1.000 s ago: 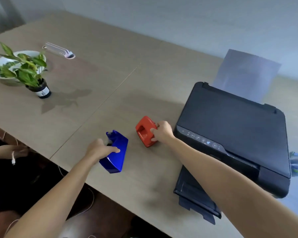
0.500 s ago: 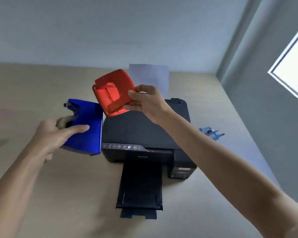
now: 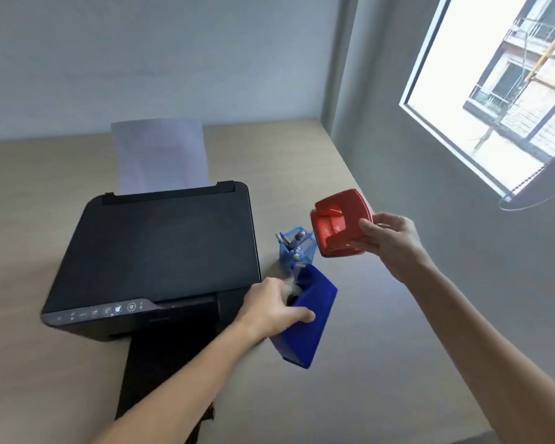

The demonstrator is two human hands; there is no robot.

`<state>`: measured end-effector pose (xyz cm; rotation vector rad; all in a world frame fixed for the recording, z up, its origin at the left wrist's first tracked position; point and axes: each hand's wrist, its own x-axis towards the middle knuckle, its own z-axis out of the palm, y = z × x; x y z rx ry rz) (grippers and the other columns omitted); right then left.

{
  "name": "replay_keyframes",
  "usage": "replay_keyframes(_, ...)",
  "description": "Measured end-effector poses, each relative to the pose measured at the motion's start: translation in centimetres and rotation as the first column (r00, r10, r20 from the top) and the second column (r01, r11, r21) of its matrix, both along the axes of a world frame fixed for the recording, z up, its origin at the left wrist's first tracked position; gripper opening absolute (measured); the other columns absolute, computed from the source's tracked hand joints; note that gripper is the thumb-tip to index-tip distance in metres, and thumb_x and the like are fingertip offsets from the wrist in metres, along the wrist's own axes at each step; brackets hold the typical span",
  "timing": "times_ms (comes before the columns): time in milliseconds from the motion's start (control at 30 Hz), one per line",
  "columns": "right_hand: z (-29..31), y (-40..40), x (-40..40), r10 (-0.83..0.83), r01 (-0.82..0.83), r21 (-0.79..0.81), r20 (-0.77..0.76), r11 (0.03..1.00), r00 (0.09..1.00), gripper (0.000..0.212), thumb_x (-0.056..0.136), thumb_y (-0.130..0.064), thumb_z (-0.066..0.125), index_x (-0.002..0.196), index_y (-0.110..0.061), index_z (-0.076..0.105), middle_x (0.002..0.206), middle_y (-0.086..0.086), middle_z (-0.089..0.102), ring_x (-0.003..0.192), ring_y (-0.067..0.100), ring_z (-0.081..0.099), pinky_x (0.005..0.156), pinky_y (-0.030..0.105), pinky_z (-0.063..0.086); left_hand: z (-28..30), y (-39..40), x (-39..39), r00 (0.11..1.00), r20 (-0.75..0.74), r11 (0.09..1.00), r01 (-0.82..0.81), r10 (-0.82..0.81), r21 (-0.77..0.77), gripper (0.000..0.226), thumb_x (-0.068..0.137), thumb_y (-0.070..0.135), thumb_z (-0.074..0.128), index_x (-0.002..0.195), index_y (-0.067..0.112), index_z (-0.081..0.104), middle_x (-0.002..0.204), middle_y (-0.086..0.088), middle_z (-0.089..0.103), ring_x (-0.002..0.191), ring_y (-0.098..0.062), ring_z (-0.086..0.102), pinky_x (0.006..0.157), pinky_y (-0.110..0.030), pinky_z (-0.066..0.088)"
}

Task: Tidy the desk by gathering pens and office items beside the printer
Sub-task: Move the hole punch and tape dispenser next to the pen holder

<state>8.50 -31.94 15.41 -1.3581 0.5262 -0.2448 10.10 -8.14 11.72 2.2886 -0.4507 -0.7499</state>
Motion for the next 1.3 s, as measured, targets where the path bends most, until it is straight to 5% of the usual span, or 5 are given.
replay_keyframes(233,-7.7,-5.5,-1.2,-0.164,0.157,-0.051,-0.214,0.986,0.963,0.009,0.089,0.001,0.061,0.088,0.008,0.056,0.088,0.027,0.060,0.066,0.033,0.065,0.051,0.027,0.061,-7.3,-7.8,0.8,0.995,0.060,0.956,-0.095,0.082,0.277,0.020,0.068,0.035,0.066,0.066,0.018,0.054,0.084,-0.004,0.065,0.082,-0.029,0.061,0.062,-0.028,0.043)
replay_keyframes(367,-11.8,-6.2,-0.7,-0.156,0.141,-0.070,-0.310,0.987,0.938,0.009,0.088,0.002,0.061,0.083,0.005,0.055,0.086,0.025,0.060,0.065,0.031,0.065,0.049,0.029,0.061,-9.7,-8.8,2.5,0.983,0.145,0.922,-0.156,0.110,0.354,0.017,0.078,0.027,0.061,0.088,0.014,0.064,0.103,-0.009,0.068,0.098,-0.033,0.065,0.074,-0.032,0.050)
replay_keyframes(800,-17.9,-5.1,4.9,-0.165,0.108,-0.161,-0.402,0.981,0.901,0.020,0.089,-0.001,0.059,0.072,-0.006,0.052,0.084,0.022,0.061,0.057,0.024,0.062,0.067,0.045,0.062,-11.1,-12.3,5.3,0.949,0.160,0.875,-0.313,0.271,0.370,0.053,0.082,0.029,0.070,0.117,-0.002,0.046,0.120,-0.019,0.064,0.113,-0.037,0.063,0.090,-0.039,0.053)
replay_keyframes(1000,-17.4,-4.8,6.7,-0.139,0.075,-0.168,-0.408,0.983,0.902,0.008,0.089,-0.001,0.059,0.082,-0.001,0.056,0.101,0.032,0.064,0.072,0.034,0.066,0.046,0.027,0.060,-11.1,-12.4,5.5,0.951,0.126,0.871,-0.309,0.283,0.381,0.055,0.081,0.030,0.073,0.117,-0.001,0.046,0.121,-0.019,0.062,0.114,-0.037,0.061,0.089,-0.040,0.053)
replay_keyframes(1300,-14.4,-4.5,4.6,-0.169,-0.013,-0.408,-0.407,0.913,0.898,0.033,0.092,-0.031,0.056,0.119,-0.011,0.055,0.122,0.017,0.062,0.105,0.031,0.062,0.092,0.045,0.052,-5.6,-9.5,1.6,0.989,0.065,0.973,-0.142,0.132,0.181,0.100,0.082,0.052,0.066,0.148,-0.005,0.017,0.145,-0.021,0.040,0.133,-0.031,0.042,0.110,-0.039,0.040)
